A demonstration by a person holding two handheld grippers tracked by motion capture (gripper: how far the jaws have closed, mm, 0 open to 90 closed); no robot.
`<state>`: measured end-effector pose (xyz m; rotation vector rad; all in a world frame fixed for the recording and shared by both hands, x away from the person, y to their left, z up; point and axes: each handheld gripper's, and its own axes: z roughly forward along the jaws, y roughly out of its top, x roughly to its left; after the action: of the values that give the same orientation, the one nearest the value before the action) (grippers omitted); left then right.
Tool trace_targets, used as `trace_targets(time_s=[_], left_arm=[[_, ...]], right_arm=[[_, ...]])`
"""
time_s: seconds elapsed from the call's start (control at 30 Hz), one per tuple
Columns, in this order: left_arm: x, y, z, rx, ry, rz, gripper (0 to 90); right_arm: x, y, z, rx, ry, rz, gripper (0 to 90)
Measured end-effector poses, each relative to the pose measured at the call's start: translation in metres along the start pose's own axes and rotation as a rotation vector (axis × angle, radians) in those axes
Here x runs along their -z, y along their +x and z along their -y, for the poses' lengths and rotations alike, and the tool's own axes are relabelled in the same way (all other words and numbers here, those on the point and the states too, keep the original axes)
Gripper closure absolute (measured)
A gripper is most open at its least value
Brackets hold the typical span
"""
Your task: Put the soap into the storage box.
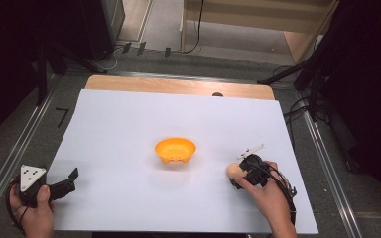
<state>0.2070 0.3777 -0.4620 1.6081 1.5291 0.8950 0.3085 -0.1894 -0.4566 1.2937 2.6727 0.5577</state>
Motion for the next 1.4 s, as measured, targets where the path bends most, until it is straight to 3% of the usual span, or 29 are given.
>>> trace_targets(time_s=[0.1, 0.5, 0.87, 1.17, 1.4], left_arm=[[0.000, 0.000, 0.000, 0.004, -0.005, 0.001, 1.4], [0.000, 0.000, 0.000, 0.000, 0.000, 0.001, 1.4], [0.000, -0.001, 0.000, -0.002, 0.001, 0.001, 1.4], [0.000, 0.000, 0.000, -0.003, -0.001, 0.003, 1.4], [0.000, 0.000, 0.000, 0.000, -0.002, 0.004, 1.4]], right_arm=[[0.000, 0.003, -0.002, -0.017, 0.016, 0.021, 32.3], [0.000, 0.001, 0.000, 0.000, 0.002, 0.010, 32.8], [0.014, -0.007, -0.003, 0.073, -0.035, -0.032, 32.8], [0.023, -0.006, -0.016, 0.175, -0.004, -0.019, 32.8], [0.028, -0.003, -0.030, 0.232, -0.011, -0.035, 32.8]])
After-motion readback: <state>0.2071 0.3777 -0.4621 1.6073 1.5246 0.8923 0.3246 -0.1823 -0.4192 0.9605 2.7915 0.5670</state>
